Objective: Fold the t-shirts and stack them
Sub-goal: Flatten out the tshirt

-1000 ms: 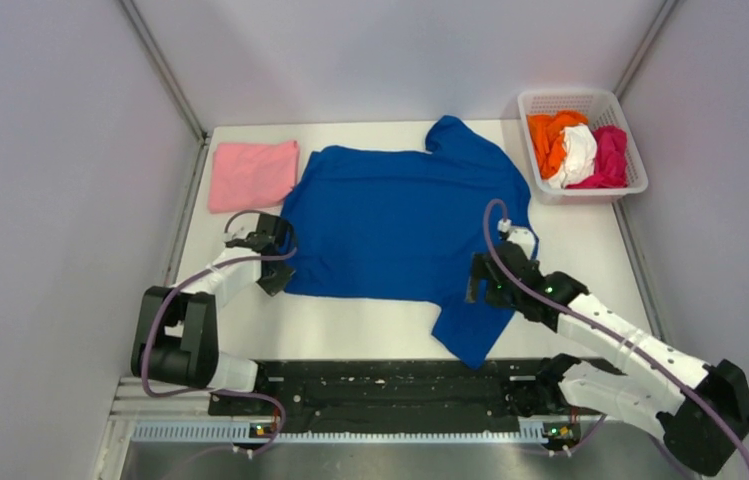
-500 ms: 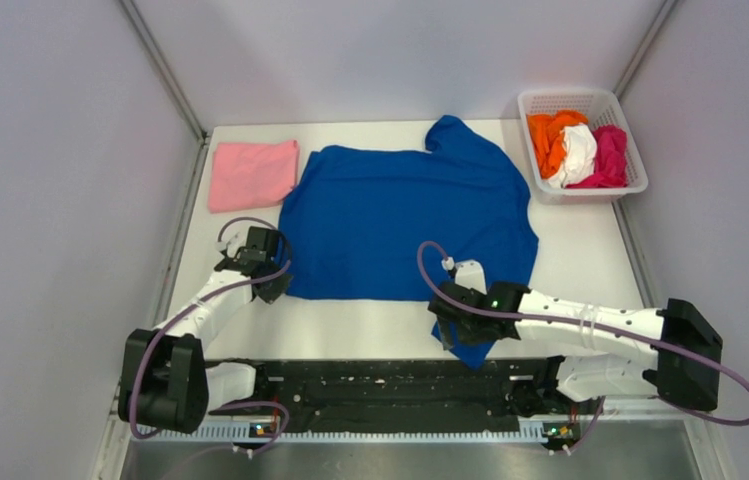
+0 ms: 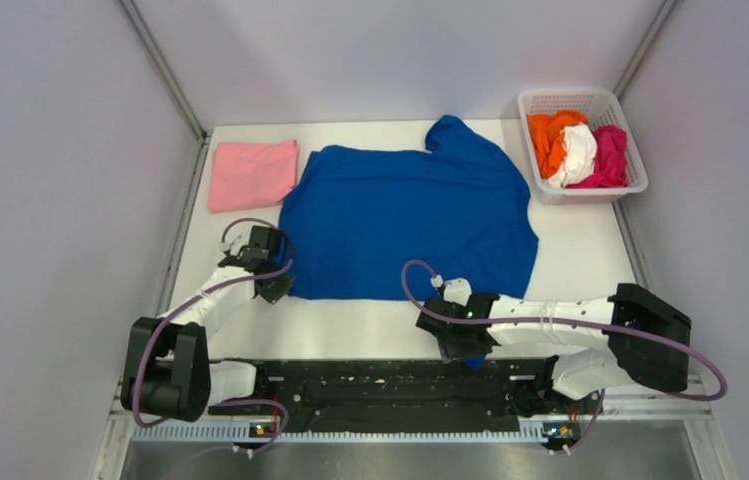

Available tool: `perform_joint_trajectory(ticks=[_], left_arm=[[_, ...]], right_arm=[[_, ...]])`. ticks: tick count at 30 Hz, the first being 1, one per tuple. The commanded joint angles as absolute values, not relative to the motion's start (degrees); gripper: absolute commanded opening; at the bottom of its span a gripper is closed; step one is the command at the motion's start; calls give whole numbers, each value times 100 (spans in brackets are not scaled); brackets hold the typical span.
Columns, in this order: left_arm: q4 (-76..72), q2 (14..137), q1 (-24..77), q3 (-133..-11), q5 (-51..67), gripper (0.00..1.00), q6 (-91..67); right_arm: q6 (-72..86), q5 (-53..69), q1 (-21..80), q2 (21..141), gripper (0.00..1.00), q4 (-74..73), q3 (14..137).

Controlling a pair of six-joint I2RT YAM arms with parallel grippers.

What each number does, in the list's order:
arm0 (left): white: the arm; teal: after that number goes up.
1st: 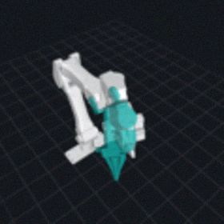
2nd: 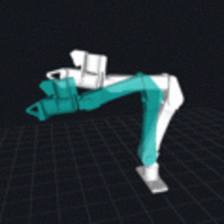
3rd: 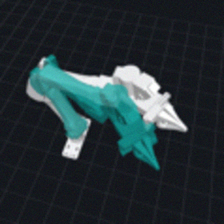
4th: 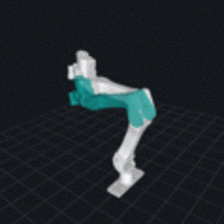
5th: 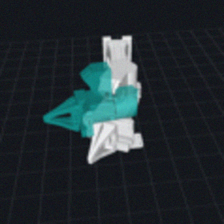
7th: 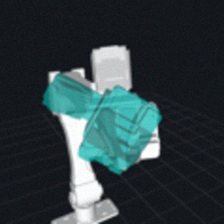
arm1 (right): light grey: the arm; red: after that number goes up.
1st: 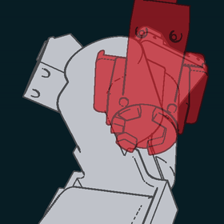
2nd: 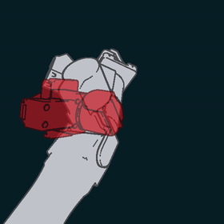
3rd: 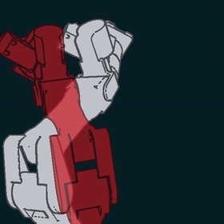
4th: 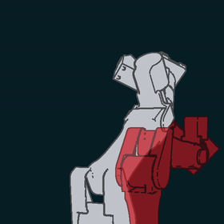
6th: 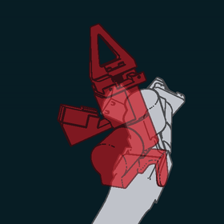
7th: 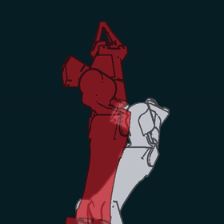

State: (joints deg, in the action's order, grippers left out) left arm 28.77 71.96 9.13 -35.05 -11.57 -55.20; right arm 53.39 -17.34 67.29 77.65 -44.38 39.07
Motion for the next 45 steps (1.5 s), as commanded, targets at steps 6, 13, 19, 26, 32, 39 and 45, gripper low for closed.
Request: perform_joint_trajectory(ticks=[6, 13, 19, 26, 32, 39, 45], left_arm=[[2816, 7014, 889, -3693, -1492, 0, -5548], [2573, 6894, 896, -3846, -1366, 0, -5590], [2776, 6915, 896, -4156, -1545, 0, -5535], [2714, 6362, 1020, -5147, -1883, 0, -5363], [2116, 5722, 1089, -5995, -2244, 0, -4998], [2102, 5390, 1099, -7591, -2247, 0, -4340], [2208, 5165, 1098, -8967, -1963, 0, -3804]], right_arm=[[6071, -2565, 6720, 8112, 26, -4385, 3772], [6065, -2864, 6271, 7764, 3, -4385, 3589], [5877, -3727, 5877, 7191, 0, -4456, 3834], [5133, -5888, 5681, 6494, 0, -4814, 5313], [2751, -7611, 5644, 5854, 0, -3382, 6581], [-925, -5953, 5645, 4899, 0, -311, 7514], [-1152, -3757, 5645, 5591, 0, -2055, 10210]])
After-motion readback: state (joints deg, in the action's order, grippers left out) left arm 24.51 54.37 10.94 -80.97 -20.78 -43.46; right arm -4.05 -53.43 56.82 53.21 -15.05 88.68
